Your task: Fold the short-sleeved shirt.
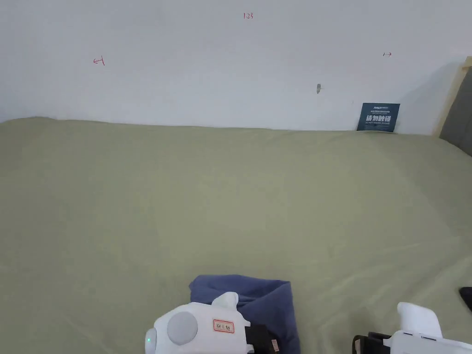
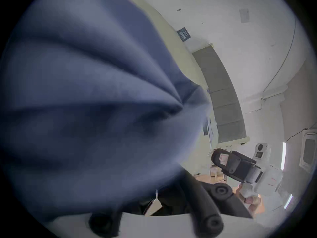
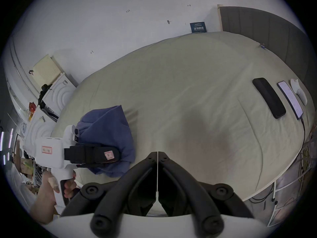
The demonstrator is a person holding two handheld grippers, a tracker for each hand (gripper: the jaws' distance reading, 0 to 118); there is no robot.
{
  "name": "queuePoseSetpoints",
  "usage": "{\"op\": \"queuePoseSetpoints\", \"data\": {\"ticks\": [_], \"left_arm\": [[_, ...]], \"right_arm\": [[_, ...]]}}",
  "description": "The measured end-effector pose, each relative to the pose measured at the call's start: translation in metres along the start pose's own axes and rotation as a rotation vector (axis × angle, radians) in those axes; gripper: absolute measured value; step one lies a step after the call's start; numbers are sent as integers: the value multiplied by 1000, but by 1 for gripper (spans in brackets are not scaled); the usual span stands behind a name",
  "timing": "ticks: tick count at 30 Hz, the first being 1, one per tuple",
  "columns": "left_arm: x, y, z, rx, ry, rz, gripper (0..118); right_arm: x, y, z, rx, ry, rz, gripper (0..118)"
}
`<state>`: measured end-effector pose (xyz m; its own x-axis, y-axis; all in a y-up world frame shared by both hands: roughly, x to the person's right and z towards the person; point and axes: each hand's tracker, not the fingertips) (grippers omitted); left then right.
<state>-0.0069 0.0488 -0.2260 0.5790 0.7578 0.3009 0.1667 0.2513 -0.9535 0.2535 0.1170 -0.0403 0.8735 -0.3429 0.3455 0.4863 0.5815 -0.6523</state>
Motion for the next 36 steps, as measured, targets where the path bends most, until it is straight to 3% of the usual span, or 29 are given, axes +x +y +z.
{"op": "queuePoseSetpoints", "data": {"ticks": [2,3,5,8,10,14,15,17,20,23,26,27,28,29,31,32,36], "left_arm": [[7,4,36,34,-10,-95,2],[-14,6,82,-90,586,-258,2],[-21,12,123,-23,516,-279,2],[-46,28,174,71,627,-275,2],[-62,35,193,115,721,-241,2],[-85,30,200,152,730,-189,2],[-69,25,170,231,51,11,2],[-75,23,166,206,117,0,2],[-79,27,156,185,116,20,2],[-76,31,145,171,17,-4,2],[-78,40,135,179,-68,20,2],[-81,44,130,189,-54,21,2],[-85,49,125,190,-57,32,11],[-89,53,119,180,-59,57,33],[-97,56,104,122,-43,121,104],[-100,55,98,94,-53,130,114],[-102,53,73,32,-157,101,114]], "right_arm": [[-3,0,2,12,93,-26,0],[-5,2,4,11,142,-44,0],[-14,8,5,-17,277,-84,0],[-34,23,-12,-77,478,-61,0],[-54,34,-39,-175,533,32,0],[-89,42,-96,-305,507,252,0],[-94,43,-109,-334,516,266,0],[-95,50,-129,-331,520,226,0],[-82,62,-150,-338,580,79,0],[-58,65,-163,-333,622,-78,0],[-33,45,-186,-421,561,-242,0],[-26,38,-191,-414,629,-315,0],[-21,36,-189,-377,674,-355,0],[-19,33,-191,-370,671,-351,0],[-21,33,-189,-360,664,-310,0],[-22,34,-189,-361,661,-305,0],[-23,35,-188,-368,664,-302,0]]}}
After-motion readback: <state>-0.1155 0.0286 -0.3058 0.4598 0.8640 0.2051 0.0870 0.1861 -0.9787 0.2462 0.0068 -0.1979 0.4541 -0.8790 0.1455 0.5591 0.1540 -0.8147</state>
